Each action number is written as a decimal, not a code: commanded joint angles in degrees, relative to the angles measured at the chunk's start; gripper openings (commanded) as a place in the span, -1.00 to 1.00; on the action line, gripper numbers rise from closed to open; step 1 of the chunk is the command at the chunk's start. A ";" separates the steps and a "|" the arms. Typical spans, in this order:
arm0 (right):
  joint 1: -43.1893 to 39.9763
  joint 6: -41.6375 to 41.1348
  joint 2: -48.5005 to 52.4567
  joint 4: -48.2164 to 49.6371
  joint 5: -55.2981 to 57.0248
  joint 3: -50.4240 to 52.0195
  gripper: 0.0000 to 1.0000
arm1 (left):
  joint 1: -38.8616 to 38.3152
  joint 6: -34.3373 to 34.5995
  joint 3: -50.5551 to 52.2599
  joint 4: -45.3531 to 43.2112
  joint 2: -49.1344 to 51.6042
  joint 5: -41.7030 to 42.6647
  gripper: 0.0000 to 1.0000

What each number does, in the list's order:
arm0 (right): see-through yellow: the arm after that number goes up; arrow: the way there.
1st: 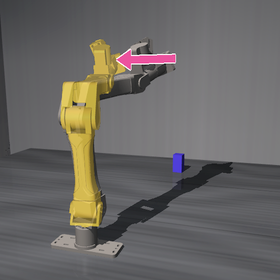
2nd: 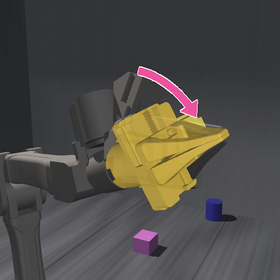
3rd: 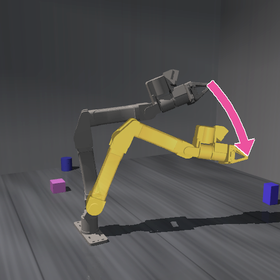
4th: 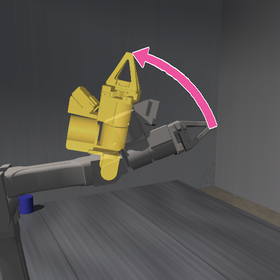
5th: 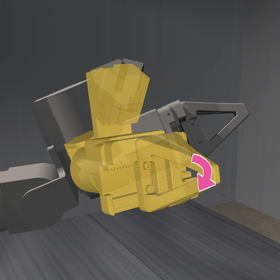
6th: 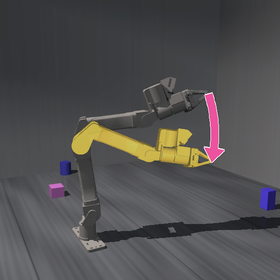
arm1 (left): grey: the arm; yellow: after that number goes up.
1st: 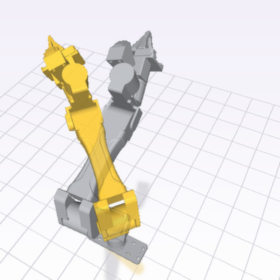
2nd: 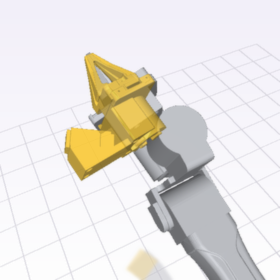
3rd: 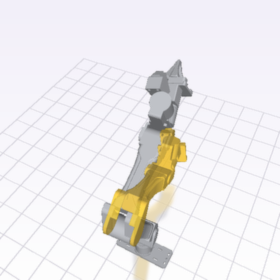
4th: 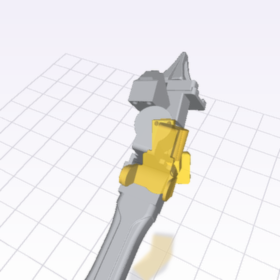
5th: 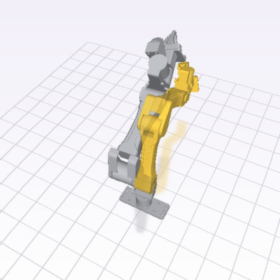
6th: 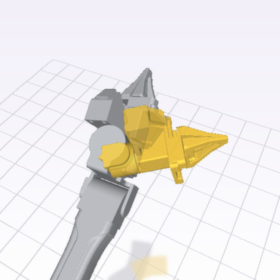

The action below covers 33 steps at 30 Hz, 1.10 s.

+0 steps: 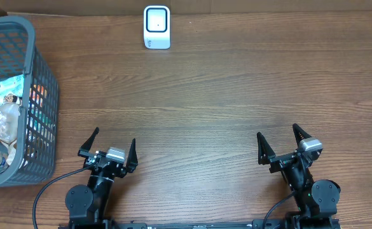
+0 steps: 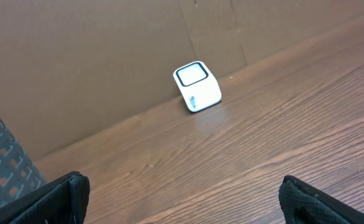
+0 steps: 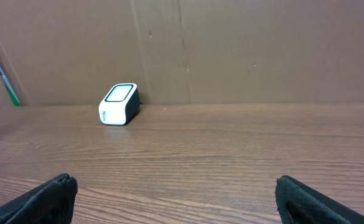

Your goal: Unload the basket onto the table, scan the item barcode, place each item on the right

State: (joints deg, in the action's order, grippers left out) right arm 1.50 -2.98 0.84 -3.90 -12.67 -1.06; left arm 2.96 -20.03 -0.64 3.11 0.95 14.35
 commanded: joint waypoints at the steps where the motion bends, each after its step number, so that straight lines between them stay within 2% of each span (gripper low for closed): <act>1: -0.33 -0.20 -0.68 0.28 -0.07 0.59 1.00 | -0.37 5.33 0.37 -0.24 -0.70 0.26 0.99; 5: -0.33 -0.20 -0.68 0.28 -0.07 0.59 1.00 | -0.33 11.65 -0.15 -0.35 -0.68 0.24 1.00; 12: -0.33 -0.20 -0.68 0.28 -0.07 0.59 1.00 | -0.33 17.42 -5.55 -0.02 1.84 0.09 0.99; 20: -0.33 -0.20 -0.68 0.28 -0.07 0.59 1.00 | -0.33 18.32 -24.35 7.21 19.69 0.92 0.99; 25: -0.33 -0.20 -0.68 0.28 -0.07 0.59 1.00 | -0.33 21.51 -44.26 21.38 37.33 1.01 1.00; 33: -0.33 -0.20 -0.68 0.28 -0.07 0.59 1.00 | -0.37 21.33 -83.93 55.82 65.77 3.50 0.99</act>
State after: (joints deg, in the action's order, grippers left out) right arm 1.48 -3.01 0.84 -3.95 -12.69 -1.06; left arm 2.96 0.21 -73.06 52.90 60.01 16.21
